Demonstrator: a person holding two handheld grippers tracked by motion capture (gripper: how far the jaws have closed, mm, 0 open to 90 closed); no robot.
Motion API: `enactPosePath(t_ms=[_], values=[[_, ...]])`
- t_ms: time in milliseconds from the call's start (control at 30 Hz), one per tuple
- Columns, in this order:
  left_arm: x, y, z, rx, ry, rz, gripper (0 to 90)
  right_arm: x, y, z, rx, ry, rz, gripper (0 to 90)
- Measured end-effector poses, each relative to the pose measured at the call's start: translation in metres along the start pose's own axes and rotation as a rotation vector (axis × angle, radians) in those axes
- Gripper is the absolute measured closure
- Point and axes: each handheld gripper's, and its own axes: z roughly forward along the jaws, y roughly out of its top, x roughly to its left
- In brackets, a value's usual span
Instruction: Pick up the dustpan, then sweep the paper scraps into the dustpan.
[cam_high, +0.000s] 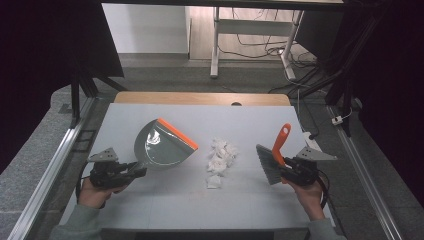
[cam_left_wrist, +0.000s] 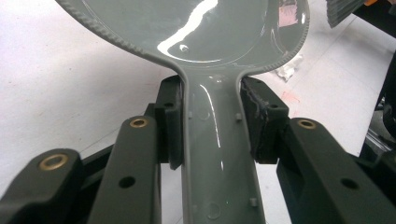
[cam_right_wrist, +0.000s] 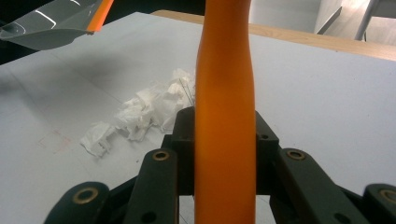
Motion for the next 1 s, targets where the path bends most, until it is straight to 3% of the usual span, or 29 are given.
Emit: enactPosePath(t_ms=[1000], values=[[-0.025, -0.005, 0.008, 0.101, -0.069, 0.102, 61.3, 0.002, 0.004, 0.000, -0.019, 0.003, 0.006, 70.3]])
